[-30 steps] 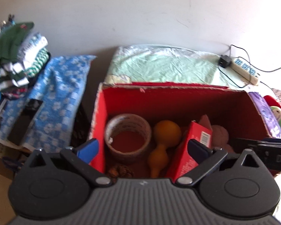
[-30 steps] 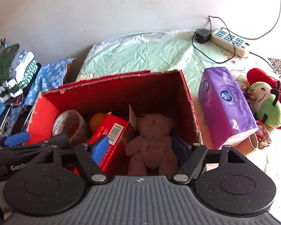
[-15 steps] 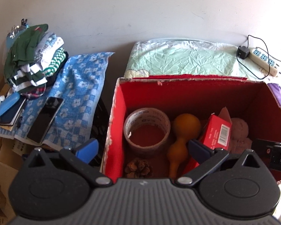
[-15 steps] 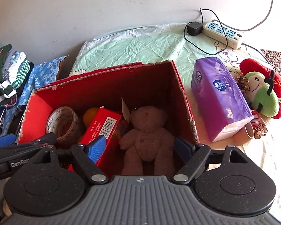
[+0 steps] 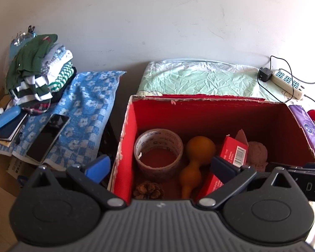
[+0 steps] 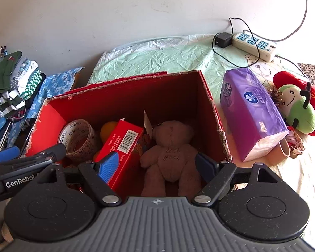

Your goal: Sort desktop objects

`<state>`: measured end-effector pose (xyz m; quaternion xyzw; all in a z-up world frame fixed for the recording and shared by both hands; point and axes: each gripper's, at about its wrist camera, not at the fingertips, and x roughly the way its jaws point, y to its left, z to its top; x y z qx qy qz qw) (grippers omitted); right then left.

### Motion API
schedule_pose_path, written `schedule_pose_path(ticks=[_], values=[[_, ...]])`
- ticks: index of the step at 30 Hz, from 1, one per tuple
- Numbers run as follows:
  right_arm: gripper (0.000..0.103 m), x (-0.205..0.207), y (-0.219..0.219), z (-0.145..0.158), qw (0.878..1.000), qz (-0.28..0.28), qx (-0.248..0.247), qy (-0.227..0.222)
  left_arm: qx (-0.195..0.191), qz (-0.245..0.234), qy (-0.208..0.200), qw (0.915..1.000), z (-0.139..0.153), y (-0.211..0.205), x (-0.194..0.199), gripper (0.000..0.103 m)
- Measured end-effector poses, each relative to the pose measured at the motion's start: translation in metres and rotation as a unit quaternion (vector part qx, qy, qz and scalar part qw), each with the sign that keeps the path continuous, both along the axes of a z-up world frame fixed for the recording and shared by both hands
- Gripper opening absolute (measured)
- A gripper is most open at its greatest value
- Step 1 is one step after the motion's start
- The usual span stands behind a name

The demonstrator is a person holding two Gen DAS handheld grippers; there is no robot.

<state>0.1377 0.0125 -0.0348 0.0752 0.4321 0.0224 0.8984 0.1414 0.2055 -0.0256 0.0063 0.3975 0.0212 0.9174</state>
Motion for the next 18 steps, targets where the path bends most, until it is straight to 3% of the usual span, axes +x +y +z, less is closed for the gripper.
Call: schedule_pose_path(ticks=[18], values=[[0.082, -0.021, 0.002, 0.009, 0.996, -0.005, -0.011, -0.093, 0.011, 0.008, -0.043, 0.999, 0.007, -0.006, -0.018, 0.102]])
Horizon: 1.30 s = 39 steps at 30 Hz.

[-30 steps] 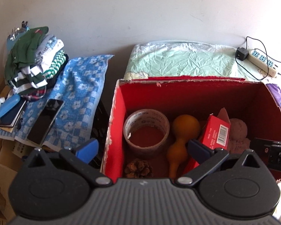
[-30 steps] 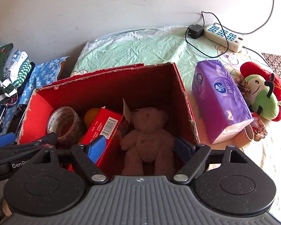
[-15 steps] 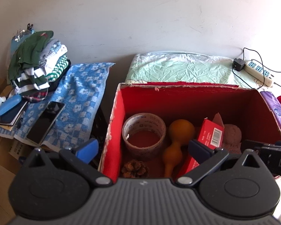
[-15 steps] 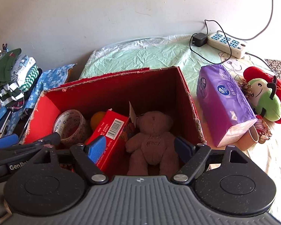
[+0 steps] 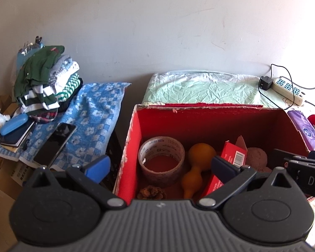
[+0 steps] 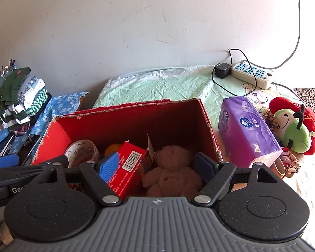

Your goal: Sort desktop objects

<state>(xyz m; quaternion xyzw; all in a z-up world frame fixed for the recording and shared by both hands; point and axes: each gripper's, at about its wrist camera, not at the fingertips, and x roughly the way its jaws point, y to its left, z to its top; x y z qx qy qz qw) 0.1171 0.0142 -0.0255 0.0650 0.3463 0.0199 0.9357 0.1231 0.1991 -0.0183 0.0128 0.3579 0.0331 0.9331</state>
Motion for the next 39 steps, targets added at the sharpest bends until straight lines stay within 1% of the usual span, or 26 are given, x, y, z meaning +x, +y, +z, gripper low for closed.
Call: schedule_pose_path(ticks=[5, 9, 14, 16, 19, 23, 28, 33, 39], values=[[0.081, -0.002, -0.002, -0.003, 1.0, -0.011, 0.002, -0.007, -0.011, 0.002, -0.012, 0.9999, -0.002, 0.001, -0.005, 0.102], [0.081, -0.004, -0.001, -0.005, 1.0, -0.013, -0.004, -0.015, 0.0, 0.003, -0.03, 0.9995, -0.005, -0.002, -0.011, 0.102], [0.081, -0.005, 0.001, -0.01, 1.0, -0.01, -0.009, -0.021, -0.002, 0.003, -0.041, 0.9991, -0.008, -0.001, -0.016, 0.102], [0.08, -0.005, 0.002, -0.011, 1.0, -0.007, -0.01, -0.023, 0.0, 0.002, -0.042, 0.9991, -0.008, -0.002, -0.015, 0.102], [0.077, -0.003, 0.002, -0.012, 1.0, -0.003, -0.012, -0.019, 0.001, 0.002, -0.041, 0.9992, -0.008, -0.002, -0.015, 0.102], [0.077, 0.0, 0.001, -0.009, 1.0, -0.005, -0.006, -0.018, -0.017, -0.003, -0.025, 0.9995, -0.005, 0.001, -0.007, 0.102], [0.077, 0.004, 0.0, -0.006, 1.0, -0.006, -0.019, -0.022, -0.03, -0.008, -0.009, 0.9995, -0.006, 0.002, 0.004, 0.102], [0.077, 0.01, -0.003, -0.006, 1.0, -0.009, -0.01, -0.016, -0.015, -0.011, -0.017, 0.9997, -0.003, -0.001, 0.01, 0.102], [0.077, 0.013, 0.0, -0.006, 1.0, -0.006, -0.024, -0.013, -0.006, -0.007, -0.013, 0.9999, -0.007, -0.002, 0.013, 0.102]])
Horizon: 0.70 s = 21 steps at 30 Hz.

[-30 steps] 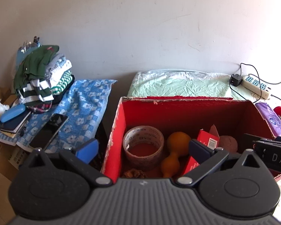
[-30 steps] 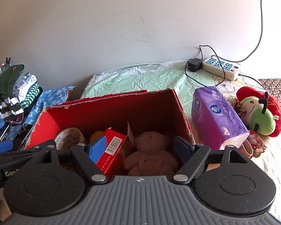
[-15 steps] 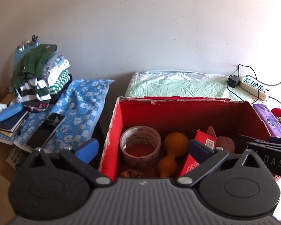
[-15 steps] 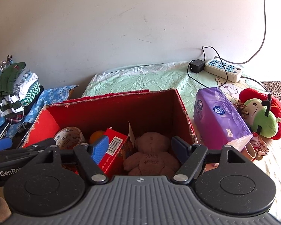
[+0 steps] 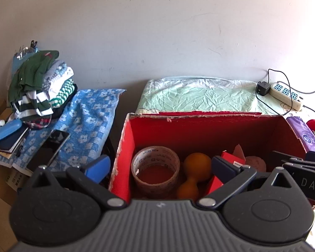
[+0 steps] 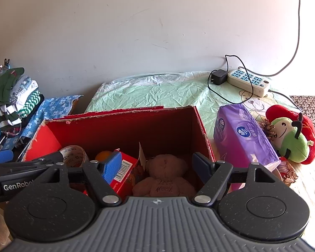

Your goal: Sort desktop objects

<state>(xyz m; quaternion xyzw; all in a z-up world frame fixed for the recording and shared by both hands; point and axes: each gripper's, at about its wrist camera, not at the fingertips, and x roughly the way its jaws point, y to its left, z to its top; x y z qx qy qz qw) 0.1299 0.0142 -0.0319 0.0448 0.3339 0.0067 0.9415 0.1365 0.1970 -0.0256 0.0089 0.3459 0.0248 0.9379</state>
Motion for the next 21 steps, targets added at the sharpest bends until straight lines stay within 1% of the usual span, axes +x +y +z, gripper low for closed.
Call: schedule_pose_path(ticks=[6, 14, 21], values=[[0.078, 0.002, 0.003, 0.0, 1.0, 0.003, -0.007, 0.002, 0.008, 0.001, 0.005, 1.0, -0.005, 0.0, 0.001, 0.102], [0.078, 0.008, 0.0, -0.003, 1.0, -0.004, -0.005, 0.015, 0.008, -0.004, 0.012, 0.9999, -0.01, -0.001, 0.003, 0.102], [0.078, 0.012, 0.002, -0.006, 1.0, 0.0, -0.009, 0.021, 0.008, -0.001, 0.012, 0.9999, -0.01, 0.0, 0.007, 0.102]])
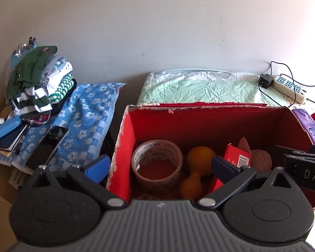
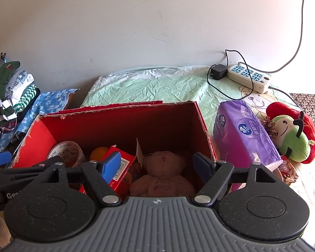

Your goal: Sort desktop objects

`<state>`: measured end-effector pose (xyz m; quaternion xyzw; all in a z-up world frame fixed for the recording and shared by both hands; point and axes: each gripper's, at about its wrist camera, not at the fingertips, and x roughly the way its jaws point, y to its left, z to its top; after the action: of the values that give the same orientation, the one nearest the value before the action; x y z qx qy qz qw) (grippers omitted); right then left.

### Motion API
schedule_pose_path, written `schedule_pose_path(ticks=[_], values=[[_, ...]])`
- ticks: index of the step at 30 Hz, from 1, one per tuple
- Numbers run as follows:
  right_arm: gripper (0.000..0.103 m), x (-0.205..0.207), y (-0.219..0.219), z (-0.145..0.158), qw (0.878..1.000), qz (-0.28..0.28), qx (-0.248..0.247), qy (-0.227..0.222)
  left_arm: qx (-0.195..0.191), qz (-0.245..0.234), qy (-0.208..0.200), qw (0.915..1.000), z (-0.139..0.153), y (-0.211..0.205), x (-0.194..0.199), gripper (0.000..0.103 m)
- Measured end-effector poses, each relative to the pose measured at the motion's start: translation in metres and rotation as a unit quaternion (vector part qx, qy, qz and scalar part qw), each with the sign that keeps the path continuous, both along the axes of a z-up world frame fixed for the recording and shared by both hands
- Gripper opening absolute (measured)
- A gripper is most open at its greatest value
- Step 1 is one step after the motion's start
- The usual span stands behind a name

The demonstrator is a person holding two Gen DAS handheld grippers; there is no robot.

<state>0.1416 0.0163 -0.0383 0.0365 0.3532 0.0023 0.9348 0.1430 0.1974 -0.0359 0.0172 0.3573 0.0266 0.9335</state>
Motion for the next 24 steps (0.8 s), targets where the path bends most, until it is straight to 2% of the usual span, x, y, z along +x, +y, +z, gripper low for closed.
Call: schedule_pose_path(ticks=[24], values=[[0.078, 0.0011, -0.0014, -0.0016, 1.0, -0.005, 0.006, -0.001, -0.018, -0.001, 0.004, 0.9998, 0.0003, 0.002, 0.0049, 0.102]])
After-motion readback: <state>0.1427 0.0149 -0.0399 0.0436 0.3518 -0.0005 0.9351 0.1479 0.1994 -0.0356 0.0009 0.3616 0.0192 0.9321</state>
